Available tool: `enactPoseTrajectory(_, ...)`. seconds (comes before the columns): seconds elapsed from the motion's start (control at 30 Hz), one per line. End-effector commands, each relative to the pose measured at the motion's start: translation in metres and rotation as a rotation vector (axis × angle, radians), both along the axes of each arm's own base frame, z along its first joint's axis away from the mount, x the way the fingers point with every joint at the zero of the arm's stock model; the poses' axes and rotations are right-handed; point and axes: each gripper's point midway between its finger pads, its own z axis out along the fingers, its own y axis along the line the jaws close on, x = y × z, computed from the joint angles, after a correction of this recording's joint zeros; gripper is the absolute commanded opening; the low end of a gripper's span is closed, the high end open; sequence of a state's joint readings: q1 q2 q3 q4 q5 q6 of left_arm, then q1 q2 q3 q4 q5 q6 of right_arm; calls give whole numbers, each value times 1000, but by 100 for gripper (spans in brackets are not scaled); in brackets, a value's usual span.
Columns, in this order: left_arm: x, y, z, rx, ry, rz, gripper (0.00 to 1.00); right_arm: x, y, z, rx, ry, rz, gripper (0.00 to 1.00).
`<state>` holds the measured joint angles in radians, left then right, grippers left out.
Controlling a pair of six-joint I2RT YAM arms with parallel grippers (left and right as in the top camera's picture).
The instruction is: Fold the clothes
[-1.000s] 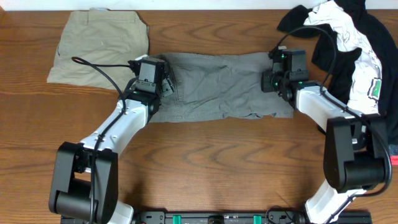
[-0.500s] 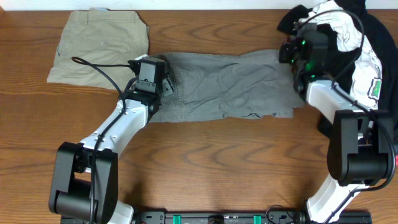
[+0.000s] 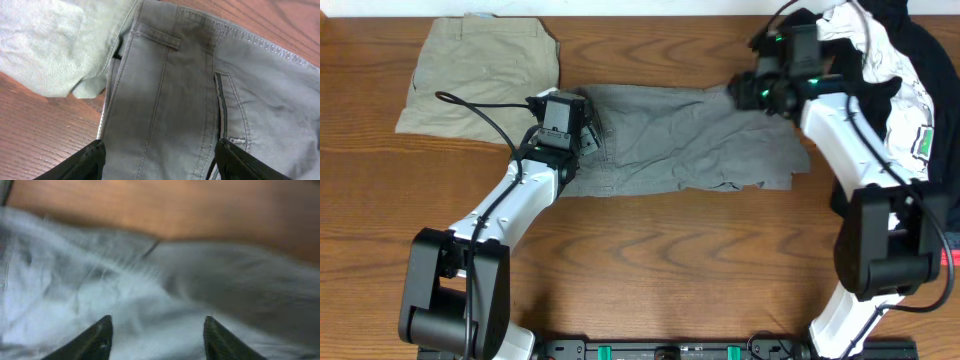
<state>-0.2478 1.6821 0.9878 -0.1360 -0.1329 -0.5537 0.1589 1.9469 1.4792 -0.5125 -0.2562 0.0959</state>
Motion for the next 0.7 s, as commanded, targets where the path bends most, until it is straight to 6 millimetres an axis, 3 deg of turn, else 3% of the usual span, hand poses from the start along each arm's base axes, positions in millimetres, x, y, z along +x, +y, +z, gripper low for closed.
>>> enactPoseTrajectory(0.0, -2, 0, -3, -1, 12, 2, 72, -12, 9, -29, -17, 88, 43, 60)
enactPoseTrajectory(0.17, -3, 0, -4, -1, 14, 2, 72, -22, 9, -48, -19, 162, 50, 53)
enactPoseTrajectory(0.3, -3, 0, -8, 1, 23, 2, 72, -15, -2, -68, -83, 161, 18, 46)
enactPoseTrajectory(0.47, -4, 1, -13, 4, 36, 2, 72, 21, -16, -89, -165, 48, -46, 44)
enactPoseTrajectory(0.67, -4, 1, -16, 6, 42, 2, 72, 69, -18, -62, -162, -177, -84, 48)
